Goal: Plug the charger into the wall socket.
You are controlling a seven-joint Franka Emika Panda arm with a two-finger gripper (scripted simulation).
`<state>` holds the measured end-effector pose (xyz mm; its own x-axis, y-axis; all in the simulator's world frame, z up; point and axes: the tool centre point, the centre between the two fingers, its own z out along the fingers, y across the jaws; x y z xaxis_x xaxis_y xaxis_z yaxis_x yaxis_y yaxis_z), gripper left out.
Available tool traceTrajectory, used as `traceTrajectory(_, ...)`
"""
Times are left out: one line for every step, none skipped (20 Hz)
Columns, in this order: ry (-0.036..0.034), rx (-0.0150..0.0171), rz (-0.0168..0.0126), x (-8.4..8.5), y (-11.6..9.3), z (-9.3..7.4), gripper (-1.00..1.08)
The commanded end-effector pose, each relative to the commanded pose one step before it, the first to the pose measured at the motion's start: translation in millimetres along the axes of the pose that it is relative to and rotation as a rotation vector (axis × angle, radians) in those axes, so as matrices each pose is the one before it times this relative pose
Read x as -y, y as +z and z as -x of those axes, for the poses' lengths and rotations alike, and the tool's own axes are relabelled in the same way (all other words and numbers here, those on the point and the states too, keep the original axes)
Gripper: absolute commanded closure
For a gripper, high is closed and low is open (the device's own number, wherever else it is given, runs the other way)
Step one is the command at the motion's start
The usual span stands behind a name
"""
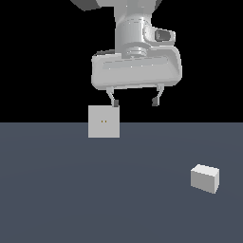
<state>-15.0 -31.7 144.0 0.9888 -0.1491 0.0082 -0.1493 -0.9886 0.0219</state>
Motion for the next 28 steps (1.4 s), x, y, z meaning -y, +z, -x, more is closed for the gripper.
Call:
traceTrajectory(0.07484,-0.00231,-0.00002,-15.67,9.34,4.70,-0.92)
traceTrajectory(0.03519,-0.00134,-0.00017,-7.21,4.34,2.11,-0.92)
traceTrajectory(0.03762,-0.00143,-0.00018,-7.70,4.65,2.28,-0.92)
traceTrajectory(0.03989,-0.00151,-0.00020,-8.16,4.93,2.44,-0.92)
traceTrajectory(0.04202,-0.00159,-0.00021,-8.60,5.20,2.60,-0.92)
traceTrajectory(0.04306,-0.00163,-0.00021,-8.81,5.34,2.69,-0.92)
traceTrajectory(0.04105,-0.00154,-0.00021,-8.40,5.10,2.57,-0.92)
traceTrajectory(0.03881,-0.00146,-0.00020,-7.94,4.83,2.45,-0.92)
traceTrajectory(0.03656,-0.00137,-0.00019,-7.48,4.56,2.32,-0.92)
traceTrajectory(0.03431,-0.00128,-0.00018,-7.02,4.29,2.19,-0.92)
traceTrajectory(0.03205,-0.00118,-0.00018,-6.55,4.02,2.06,-0.92)
traceTrajectory(0.02977,-0.00108,-0.00018,-6.08,3.75,1.93,-0.92)
traceTrajectory(0.02746,-0.00099,-0.00018,-5.60,3.48,1.79,-0.92)
traceTrajectory(0.02514,-0.00089,-0.00018,-5.12,3.20,1.65,-0.92)
traceTrajectory(0.02276,-0.00079,-0.00019,-4.62,2.92,1.51,-0.92)
traceTrajectory(0.02033,-0.00069,-0.00020,-4.11,2.62,1.37,-0.92)
traceTrajectory(0.01787,-0.00058,-0.00021,-3.60,2.33,1.22,-0.92)
traceTrajectory(0.01535,-0.00047,-0.00021,-3.07,2.02,1.08,-0.92)
traceTrajectory(0.01284,-0.00037,-0.00021,-2.56,1.71,0.92,-0.92)
traceTrajectory(0.01036,-0.00027,-0.00020,-2.05,1.40,0.76,-0.92)
traceTrajectory(0.00794,-0.00019,-0.00017,-1.56,1.09,0.60,-0.92)
traceTrajectory(0.00563,-0.00012,-0.00014,-1.10,0.78,0.43,-0.92)
traceTrajectory(0.00331,-0.00007,-0.00009,-0.64,0.46,0.26,-0.92)
traceTrajectory(0.00109,-0.00002,-0.00003,-0.21,0.15,0.09,-0.92)
traceTrajectory(-0.00650,0.00095,0.00083,0.85,-0.59,-0.42,-0.92)
traceTrajectory(0.00000,0.00000,0.00000,0.01,0.30,0.04,-0.92)
traceTrajectory(0.00000,0.00000,0.00000,0.03,0.90,0.12,-0.92)
traceTrajectory(0.00047,0.00002,-0.00013,-0.16,1.47,0.07,-0.92)
